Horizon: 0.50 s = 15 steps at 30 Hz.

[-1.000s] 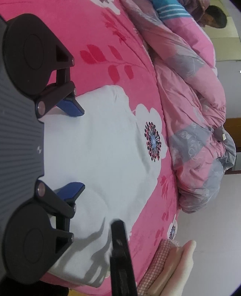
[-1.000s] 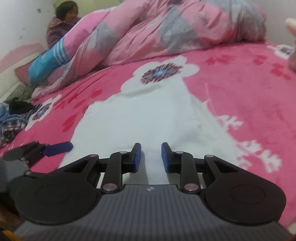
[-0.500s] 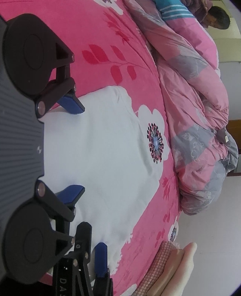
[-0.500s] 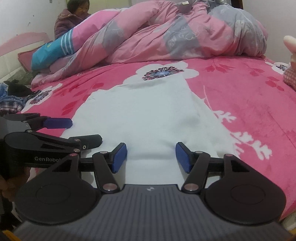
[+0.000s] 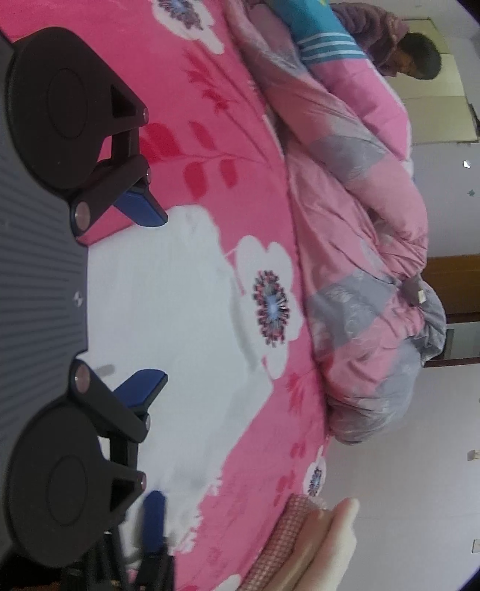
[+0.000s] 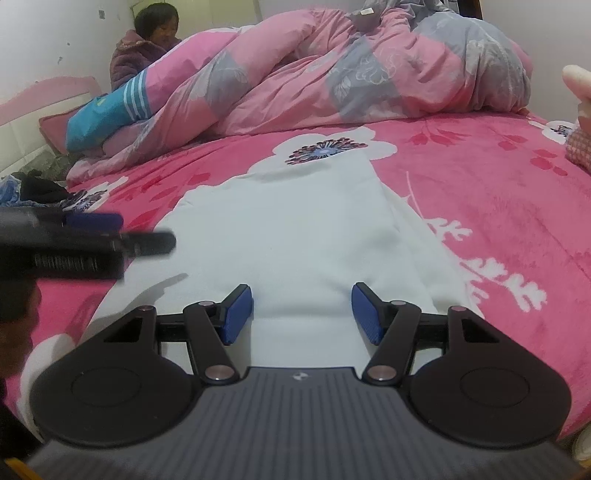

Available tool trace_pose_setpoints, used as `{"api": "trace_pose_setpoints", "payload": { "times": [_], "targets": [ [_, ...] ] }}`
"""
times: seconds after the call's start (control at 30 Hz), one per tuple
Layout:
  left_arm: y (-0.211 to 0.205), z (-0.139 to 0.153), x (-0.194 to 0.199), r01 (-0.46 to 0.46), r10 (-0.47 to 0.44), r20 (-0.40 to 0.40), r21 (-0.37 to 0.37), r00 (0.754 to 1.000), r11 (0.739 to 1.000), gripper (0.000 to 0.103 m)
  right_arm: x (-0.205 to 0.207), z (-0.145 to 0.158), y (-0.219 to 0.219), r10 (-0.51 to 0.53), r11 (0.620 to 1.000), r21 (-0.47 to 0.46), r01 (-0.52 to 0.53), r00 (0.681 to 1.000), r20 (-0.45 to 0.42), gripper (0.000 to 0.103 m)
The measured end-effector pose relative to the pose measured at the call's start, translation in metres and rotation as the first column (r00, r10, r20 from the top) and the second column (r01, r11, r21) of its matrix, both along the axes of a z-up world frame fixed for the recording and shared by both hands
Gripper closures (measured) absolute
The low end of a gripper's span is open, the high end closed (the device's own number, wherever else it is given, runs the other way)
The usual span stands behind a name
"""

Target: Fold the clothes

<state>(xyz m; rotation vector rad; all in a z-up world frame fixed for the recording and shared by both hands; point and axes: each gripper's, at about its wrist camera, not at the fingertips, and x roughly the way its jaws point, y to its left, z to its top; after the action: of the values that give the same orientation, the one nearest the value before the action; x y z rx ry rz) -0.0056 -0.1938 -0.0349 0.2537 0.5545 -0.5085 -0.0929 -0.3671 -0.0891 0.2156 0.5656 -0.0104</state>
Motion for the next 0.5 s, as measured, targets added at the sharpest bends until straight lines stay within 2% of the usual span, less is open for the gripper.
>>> {"api": "trace_pose_setpoints", "payload": {
  "times": [0.17,0.37,0.5],
  "targets": [
    [-0.016,0.002,0.012,0.020,-0.020,-0.006,0.002,1.000,1.000,0.017,-0.003,-0.001,-0.002,0.003,1.000,0.008,-0.004,1.000,0.011,0.043],
    [-0.032,-0.031,0.024,0.043,-0.036,-0.094,0.073,0.995,0.996,0.019,-0.002,0.002,-0.003,0.016,1.000,0.009,-0.016,1.000,0.004,0.043],
    [-0.025,-0.034,0.023,0.047,-0.043,-0.102,0.038,0.994,0.998,0.019,0.003,0.021,-0.004,0.019,1.000,0.013,-0.019,1.000,-0.020,0.042]
  ]
}}
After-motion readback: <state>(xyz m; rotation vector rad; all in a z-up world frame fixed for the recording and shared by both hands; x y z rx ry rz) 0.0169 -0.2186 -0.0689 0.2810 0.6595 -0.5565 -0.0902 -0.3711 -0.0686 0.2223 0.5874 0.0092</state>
